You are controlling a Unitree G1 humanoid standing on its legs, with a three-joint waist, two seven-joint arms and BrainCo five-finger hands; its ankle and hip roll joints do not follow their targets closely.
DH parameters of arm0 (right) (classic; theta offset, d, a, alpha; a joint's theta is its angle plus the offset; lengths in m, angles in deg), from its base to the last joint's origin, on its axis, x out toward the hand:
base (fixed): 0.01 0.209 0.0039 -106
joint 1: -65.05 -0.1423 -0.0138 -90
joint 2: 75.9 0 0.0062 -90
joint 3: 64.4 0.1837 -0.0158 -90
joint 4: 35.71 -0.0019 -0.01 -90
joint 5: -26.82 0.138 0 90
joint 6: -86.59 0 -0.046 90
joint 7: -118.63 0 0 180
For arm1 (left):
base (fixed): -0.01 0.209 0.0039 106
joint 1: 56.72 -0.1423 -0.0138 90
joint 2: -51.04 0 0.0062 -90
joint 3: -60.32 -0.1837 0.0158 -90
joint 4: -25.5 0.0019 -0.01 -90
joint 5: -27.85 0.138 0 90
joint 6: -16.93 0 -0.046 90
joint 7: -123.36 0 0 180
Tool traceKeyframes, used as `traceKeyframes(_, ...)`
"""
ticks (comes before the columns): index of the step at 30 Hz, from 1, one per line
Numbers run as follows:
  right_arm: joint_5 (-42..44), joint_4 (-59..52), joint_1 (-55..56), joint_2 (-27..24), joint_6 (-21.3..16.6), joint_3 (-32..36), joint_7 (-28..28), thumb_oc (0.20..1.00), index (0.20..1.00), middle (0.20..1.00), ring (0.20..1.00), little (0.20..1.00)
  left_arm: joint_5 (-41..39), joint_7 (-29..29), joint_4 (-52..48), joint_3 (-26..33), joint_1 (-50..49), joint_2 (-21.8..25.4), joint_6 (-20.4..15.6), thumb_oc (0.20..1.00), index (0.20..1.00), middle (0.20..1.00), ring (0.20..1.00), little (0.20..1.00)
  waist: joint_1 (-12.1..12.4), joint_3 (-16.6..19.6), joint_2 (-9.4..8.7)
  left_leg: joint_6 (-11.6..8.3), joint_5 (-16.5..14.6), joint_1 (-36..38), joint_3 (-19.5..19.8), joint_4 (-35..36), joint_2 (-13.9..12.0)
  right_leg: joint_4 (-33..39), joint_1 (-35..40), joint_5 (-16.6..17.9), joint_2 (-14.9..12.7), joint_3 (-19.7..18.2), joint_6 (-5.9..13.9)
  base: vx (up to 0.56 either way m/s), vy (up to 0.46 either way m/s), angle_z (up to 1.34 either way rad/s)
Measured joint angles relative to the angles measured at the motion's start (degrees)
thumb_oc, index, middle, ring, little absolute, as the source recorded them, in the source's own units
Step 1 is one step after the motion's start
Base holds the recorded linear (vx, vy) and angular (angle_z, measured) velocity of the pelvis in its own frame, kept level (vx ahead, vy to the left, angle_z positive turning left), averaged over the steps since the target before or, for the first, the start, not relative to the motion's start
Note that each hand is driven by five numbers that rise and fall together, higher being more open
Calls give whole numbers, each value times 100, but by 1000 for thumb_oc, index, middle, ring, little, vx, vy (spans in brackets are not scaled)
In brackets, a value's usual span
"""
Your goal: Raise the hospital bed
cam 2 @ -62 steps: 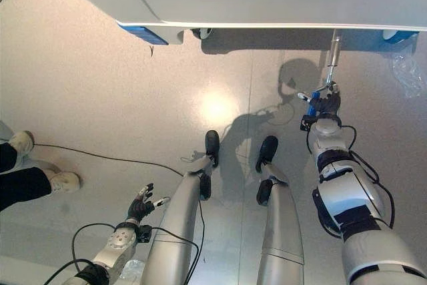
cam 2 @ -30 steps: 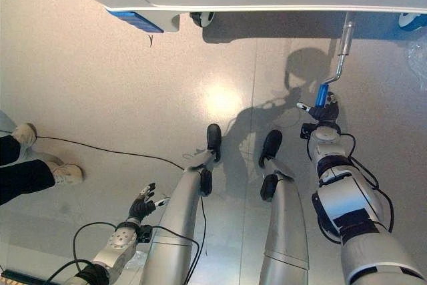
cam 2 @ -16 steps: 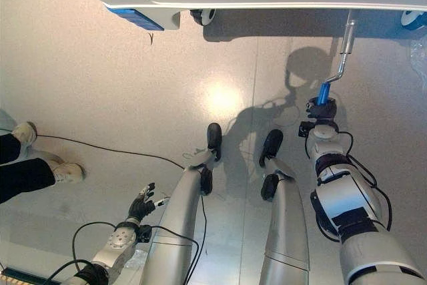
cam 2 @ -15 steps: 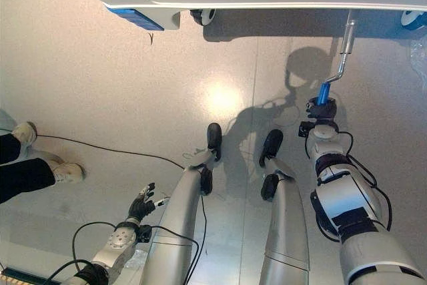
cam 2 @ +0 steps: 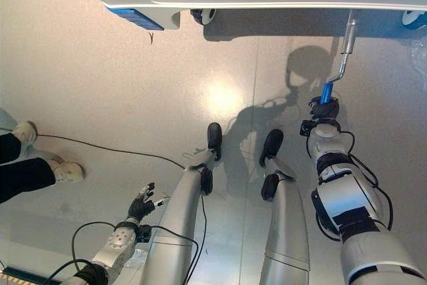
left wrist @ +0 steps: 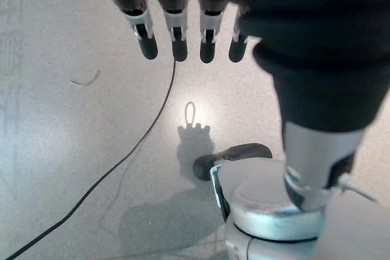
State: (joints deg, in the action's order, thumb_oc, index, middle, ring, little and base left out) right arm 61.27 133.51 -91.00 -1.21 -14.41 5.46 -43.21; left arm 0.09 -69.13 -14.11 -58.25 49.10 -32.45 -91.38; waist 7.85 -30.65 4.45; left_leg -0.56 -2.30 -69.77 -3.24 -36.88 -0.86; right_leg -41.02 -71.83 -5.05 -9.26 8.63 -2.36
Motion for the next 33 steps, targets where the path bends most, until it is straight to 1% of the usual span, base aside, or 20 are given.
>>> traceKeyframes(5,0,-11,-203,-114,-4,-2,8,1000,1000,1000,1000,1000,-1,-5,4,0,0,0,-4,1000,1000,1000,1000,1000,18,0,0,20,15,5,-7,27,0,40,3,29,4,0,27,0,0,0)
traceKeyframes(11,0,-11,-289,-122,-4,-38,13,1000,1000,1000,1000,1000,-2,-4,11,-4,0,-6,-3,1000,1000,1000,1000,1000,54,0,0,22,15,18,-9,20,2,41,20,40,2,0,12,0,0,0)
traceKeyframes(17,-4,-1,-312,-132,-5,-75,23,1000,1000,1000,1000,1000,-3,-2,9,-30,0,-5,-5,1000,1000,1000,1000,1000,82,0,0,33,22,40,-6,42,4,109,77,78,5,6,62,0,0,0)
traceKeyframes(23,-11,24,-355,-136,-4,-107,40,1000,1000,1000,1000,1000,-3,-1,12,-29,0,-4,1,1000,1000,1000,1000,1000,92,0,0,39,27,37,-6,49,15,121,81,82,-6,4,60,0,0,0)
traceKeyframes(24,-12,31,-354,-136,-3,-107,40,922,922,922,922,922,-2,0,12,-29,0,-4,0,1000,1000,1000,1000,1000,93,0,0,40,27,38,-6,49,15,122,81,82,-5,4,60,0,0,0)
traceKeyframes(25,-22,53,-353,-134,-3,-108,38,363,363,363,363,363,-2,0,13,-30,0,-4,0,1000,1000,1000,1000,1000,93,0,0,41,28,38,-6,44,16,125,80,83,-4,4,62,0,0,0)
traceKeyframes(26,-31,63,-354,-134,-3,-108,37,213,213,213,213,213,-3,0,13,-29,0,-4,0,1000,1000,1000,1000,1000,93,0,0,41,28,38,-6,45,15,125,80,83,-4,4,62,0,0,0)
traceKeyframes(27,-45,76,-353,-134,-3,-108,36,200,200,200,200,200,-3,0,12,-29,0,-4,0,1000,1000,1000,1000,1000,93,0,0,41,28,38,-6,48,15,125,80,84,-4,4,64,0,0,0)
traceKeyframes(33,-65,114,-347,-132,0,-108,-11,200,200,200,200,200,-3,0,13,-26,0,-4,-1,1000,1000,1000,1000,1000,97,0,0,54,36,38,-6,48,15,125,77,84,-3,5,65,0,0,0)
